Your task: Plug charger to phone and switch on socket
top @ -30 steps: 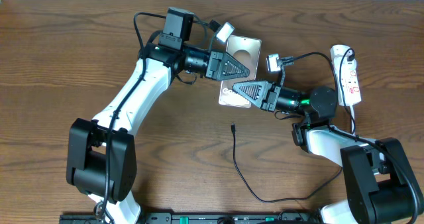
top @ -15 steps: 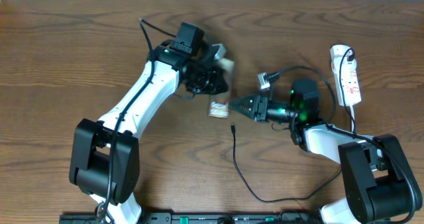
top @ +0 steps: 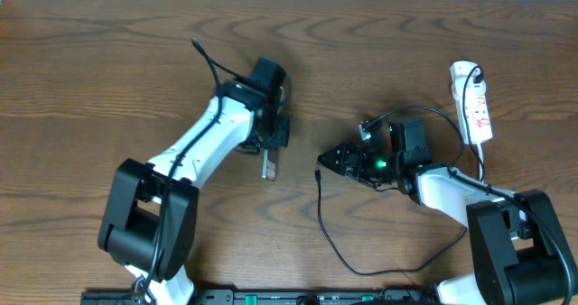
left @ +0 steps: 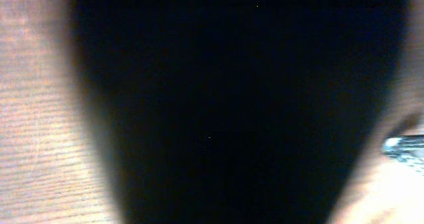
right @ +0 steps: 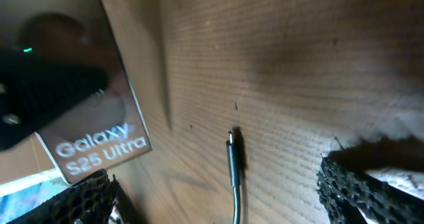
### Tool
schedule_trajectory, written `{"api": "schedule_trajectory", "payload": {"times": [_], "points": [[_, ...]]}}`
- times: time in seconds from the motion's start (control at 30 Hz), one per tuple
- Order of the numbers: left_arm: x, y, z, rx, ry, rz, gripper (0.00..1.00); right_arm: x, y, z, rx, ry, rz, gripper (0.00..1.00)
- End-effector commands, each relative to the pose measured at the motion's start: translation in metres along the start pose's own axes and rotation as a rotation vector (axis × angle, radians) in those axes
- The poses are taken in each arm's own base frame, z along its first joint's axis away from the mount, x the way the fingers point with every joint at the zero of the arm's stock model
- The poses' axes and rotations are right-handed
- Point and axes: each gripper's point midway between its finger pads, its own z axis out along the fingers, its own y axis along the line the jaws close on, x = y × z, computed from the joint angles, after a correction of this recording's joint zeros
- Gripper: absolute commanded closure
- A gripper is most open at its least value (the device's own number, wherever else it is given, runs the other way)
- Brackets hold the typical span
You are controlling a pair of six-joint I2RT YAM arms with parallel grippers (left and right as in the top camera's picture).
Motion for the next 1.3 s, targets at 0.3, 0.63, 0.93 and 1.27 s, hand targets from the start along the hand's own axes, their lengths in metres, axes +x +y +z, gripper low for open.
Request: {"api": "schedule_trajectory", "payload": {"times": [0.3,0.63,0.93,1.27], "points": [[0.006,0.017,0.021,-0.202,-0.058,-0.021,0.93,-0.003,-0.043,0.001,0.187,-0.067,0.055,0.01],[0.017,0.021,0.045,-0.230,0.006,-0.014,0.93,-0.004,-0.043,0.001,0.187,-0.070,0.052,0.01],[0.020,0.026,0.052,-0.257,0.023,-0.013,0.83,-0.004,-0.043,0.001,0.187,-0.070,0.052,0.01],[0.020,0.016,0.048,-0.179,0.047,-0.025,0.93,-0.008,-0.040,0.001,0.172,-0.091,0.127,0.01]]}}
